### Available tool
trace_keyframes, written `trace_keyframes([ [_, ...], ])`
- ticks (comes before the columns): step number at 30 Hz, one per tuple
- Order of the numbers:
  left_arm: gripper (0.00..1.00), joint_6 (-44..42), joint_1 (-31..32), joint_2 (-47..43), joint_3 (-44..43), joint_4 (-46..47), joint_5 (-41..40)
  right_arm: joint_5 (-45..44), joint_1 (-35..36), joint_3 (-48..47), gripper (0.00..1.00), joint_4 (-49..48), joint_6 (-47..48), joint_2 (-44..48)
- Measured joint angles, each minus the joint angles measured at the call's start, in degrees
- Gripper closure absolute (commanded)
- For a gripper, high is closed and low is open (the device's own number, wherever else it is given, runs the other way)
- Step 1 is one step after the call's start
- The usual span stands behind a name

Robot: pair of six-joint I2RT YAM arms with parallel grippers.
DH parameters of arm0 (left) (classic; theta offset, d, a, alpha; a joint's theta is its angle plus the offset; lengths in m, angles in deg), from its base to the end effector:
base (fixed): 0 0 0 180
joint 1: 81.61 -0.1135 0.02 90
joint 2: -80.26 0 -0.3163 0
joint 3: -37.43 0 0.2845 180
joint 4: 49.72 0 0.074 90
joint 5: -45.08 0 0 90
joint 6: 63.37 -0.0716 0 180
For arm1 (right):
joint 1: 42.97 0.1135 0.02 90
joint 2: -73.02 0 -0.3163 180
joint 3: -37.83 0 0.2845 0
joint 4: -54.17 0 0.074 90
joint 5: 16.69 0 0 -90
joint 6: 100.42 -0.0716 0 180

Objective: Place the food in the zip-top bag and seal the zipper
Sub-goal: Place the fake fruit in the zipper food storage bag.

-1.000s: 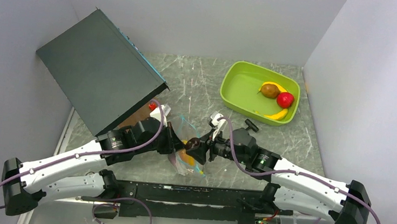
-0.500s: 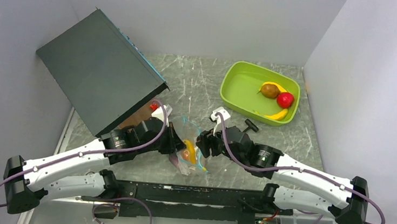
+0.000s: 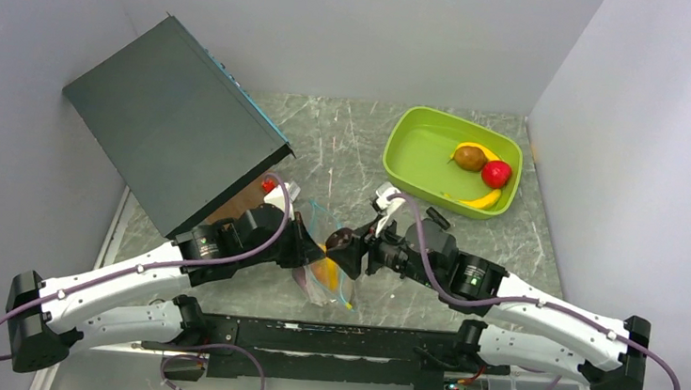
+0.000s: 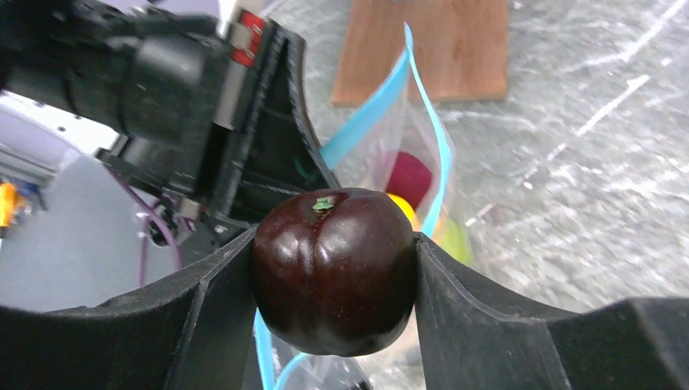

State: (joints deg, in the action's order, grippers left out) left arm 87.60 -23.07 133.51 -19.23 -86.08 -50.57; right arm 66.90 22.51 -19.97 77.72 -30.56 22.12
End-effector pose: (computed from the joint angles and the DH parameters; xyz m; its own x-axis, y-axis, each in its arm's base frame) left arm 0.1295 -0.1982 0.3049 -0.8423 -0.2906 -0.4540 0.1428 0.6919 -0.7077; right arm 0.1077 0.2169 0.3516 -0.4077 -0.0692 -0.9105 -0.7662 0.5683 0.2998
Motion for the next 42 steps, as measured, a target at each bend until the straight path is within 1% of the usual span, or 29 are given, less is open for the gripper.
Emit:
trace_keyframes([
  [3,1.0,-0.02,0.0,0.0,0.0,0.02,0.24,2.89,-0.46,-0.02,0.49,-3.85,-1.18,-0.33],
  [5,1.0,-0.04,0.0,-0.02,0.0,0.26,0.44,8.26,-1.38,0.13,0.58,-7.61,-2.25,-1.79],
  [6,1.0,-0.07,0.0,-0.02,0.0,0.52,0.5,11.85,-1.81,0.39,0.6,-10.16,-2.6,-2.71],
  [9,1.0,-0.83,0.0,-0.63,0.02,-0.28,1.29,20.55,-2.73,1.31,0.65,-15.76,-1.22,-5.2],
  [11,1.0,-1.79,0.04,-1.36,0.02,-1.86,1.4,23.65,-3.32,2.51,0.65,-18.82,0.7,-6.05],
  [16,1.0,-3.45,0.31,-1.77,0.13,-3.98,1.38,24.98,-2.95,8.66,0.66,-27.21,6.05,-5.11],
  [18,1.0,-4.15,0.28,-2.38,0.13,-3.72,1.38,25.18,-2.78,11.47,0.66,-28.2,8.15,-5.33],
  [24,1.0,-5.33,0.2,-3.3,0.24,-7.41,1.05,24.44,-2.89,16.09,0.67,-30.38,11.23,-7.48],
  [27,1.0,-5.38,0.02,-3.54,0.24,-7.13,0.13,22.36,-2.38,16.74,0.67,-28.59,12.09,-7.39],
  [29,1.0,-5.33,-0.02,-3.87,0.24,-6.73,-0.57,20.02,-1.99,16.02,0.64,-26.12,12.61,-7.58],
  [31,1.0,-4.94,-0.04,-4.07,0.15,-5.77,-0.35,15.93,-1.14,13.55,0.58,-21.2,13.44,-8.87],
  [36,1.0,-4.26,0.09,-4.04,-0.85,-4.9,-0.31,4.28,0.87,4.81,0.53,-8.9,13.25,-14.03],
  [39,1.0,-3.82,0.09,-4.04,-0.85,-3.87,-0.28,-2.4,2.43,-0.26,0.44,-2.91,11.67,-17.33],
  [42,1.0,-2.97,0.09,-4.04,-0.85,-3.32,-0.31,-7.5,4.22,-2.82,0.35,1.46,10.21,-18.1],
])
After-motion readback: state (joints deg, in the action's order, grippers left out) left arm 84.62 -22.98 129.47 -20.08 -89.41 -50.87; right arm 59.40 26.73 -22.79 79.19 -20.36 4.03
